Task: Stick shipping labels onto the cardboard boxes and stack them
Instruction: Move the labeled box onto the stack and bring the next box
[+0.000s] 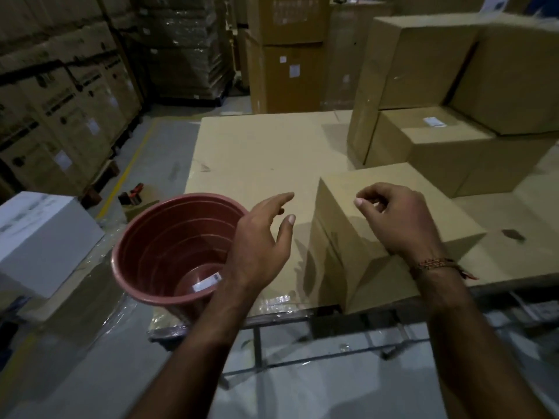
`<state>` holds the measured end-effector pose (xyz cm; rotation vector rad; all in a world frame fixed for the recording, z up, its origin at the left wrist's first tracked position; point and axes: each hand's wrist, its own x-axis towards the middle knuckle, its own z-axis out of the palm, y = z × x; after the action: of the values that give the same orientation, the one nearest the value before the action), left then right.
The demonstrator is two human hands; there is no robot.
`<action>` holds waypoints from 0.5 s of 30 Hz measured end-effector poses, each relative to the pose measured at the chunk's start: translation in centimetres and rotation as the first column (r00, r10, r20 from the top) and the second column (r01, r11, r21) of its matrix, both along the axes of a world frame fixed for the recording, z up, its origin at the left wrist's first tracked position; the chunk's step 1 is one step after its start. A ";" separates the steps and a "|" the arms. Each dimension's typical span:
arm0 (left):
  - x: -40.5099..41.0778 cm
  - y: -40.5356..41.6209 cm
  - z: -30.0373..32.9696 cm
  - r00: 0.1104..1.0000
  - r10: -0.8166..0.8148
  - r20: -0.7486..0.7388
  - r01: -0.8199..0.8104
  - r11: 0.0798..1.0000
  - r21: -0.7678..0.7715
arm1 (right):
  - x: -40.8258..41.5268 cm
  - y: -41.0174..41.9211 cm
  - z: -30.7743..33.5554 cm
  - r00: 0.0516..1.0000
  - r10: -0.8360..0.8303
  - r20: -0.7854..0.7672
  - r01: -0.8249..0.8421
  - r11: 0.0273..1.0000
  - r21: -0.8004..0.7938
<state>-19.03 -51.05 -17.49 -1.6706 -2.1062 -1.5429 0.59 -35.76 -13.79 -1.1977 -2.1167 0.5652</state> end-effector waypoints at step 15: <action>10.4 9.2 -5.3 0.874 0.202 0.441 0.010 0.901 -0.434 | 6.1 5.8 -4.0 0.876 0.217 0.432 -0.140 0.969 -0.203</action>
<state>-8.62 -41.83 -22.79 -1.3292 -2.9151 -1.6914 6.65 -29.95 -17.80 -1.3320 -2.6412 0.5981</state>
